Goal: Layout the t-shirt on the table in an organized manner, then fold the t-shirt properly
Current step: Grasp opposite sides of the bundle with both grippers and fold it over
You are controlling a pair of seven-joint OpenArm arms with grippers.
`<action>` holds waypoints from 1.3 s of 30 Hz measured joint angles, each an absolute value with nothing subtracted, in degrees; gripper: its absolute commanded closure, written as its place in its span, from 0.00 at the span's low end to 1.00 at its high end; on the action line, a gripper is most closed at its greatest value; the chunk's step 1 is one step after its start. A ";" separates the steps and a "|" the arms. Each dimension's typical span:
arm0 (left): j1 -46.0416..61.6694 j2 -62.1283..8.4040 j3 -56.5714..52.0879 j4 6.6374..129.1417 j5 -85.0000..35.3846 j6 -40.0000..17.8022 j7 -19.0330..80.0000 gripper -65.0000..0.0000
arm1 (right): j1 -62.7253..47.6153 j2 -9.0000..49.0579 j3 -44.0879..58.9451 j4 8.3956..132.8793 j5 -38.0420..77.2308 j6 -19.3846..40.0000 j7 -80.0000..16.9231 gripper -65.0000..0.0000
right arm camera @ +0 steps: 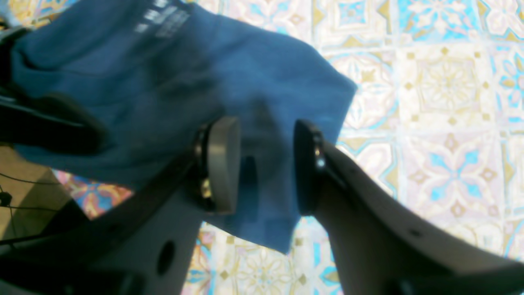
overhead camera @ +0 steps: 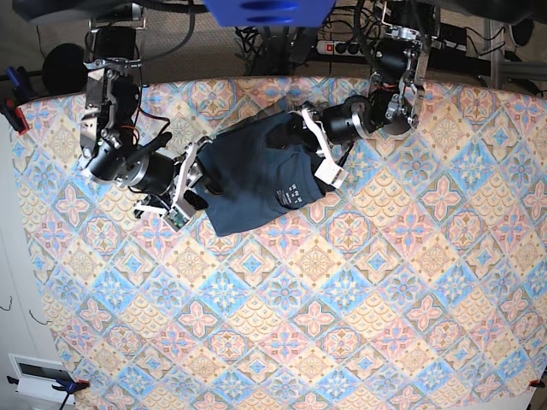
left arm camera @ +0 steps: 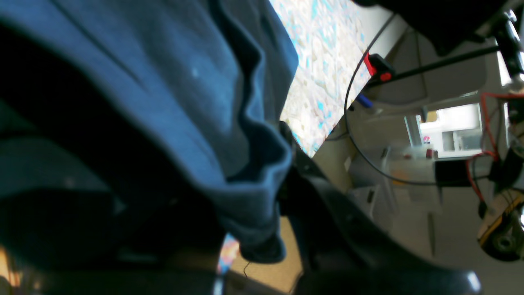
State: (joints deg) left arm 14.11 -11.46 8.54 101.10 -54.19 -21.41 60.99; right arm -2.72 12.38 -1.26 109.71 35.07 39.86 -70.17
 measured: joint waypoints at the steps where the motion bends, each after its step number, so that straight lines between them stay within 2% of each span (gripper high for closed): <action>1: 14.90 -11.81 8.01 101.47 -54.24 -21.50 61.10 1.00 | -2.74 12.38 -1.26 109.73 35.16 39.86 -70.02 0.67; 7: 17.08 -11.92 2.90 99.50 -54.06 -21.39 61.23 1.00 | -2.74 12.43 -1.34 109.71 35.31 39.86 -70.11 0.67; 14: 14.02 -12.86 6.76 91.26 -48.64 -20.84 61.01 0.99 | -2.83 12.43 -2.13 109.73 35.29 39.86 -70.11 0.67; 16: 13.65 -12.86 8.23 91.26 -48.90 -20.88 60.75 0.88 | -2.72 12.58 -4.05 109.73 34.98 39.83 -70.11 0.67; 22: 14.13 -13.04 11.68 92.36 -49.74 -21.30 60.73 0.48 | -2.74 12.25 -7.99 109.56 35.51 40.03 -69.67 0.67; 25: 15.14 -13.61 12.14 96.20 -49.76 -20.93 62.33 0.35 | -2.39 12.38 -8.75 106.00 35.35 39.86 -69.25 0.67; 29: 16.19 -17.15 11.49 100.29 -54.61 -21.23 63.46 0.33 | -2.81 12.38 -9.89 97.51 35.05 39.88 -69.32 0.67; 32: 16.01 -18.28 6.98 100.36 -58.26 -21.23 63.35 0.33 | -2.85 12.25 -10.31 92.88 34.89 39.83 -68.79 0.67; 39: 15.51 -18.74 -3.90 97.27 -61.84 -21.21 63.11 0.33 | -2.72 12.38 -10.31 92.25 34.96 39.83 -66.63 0.67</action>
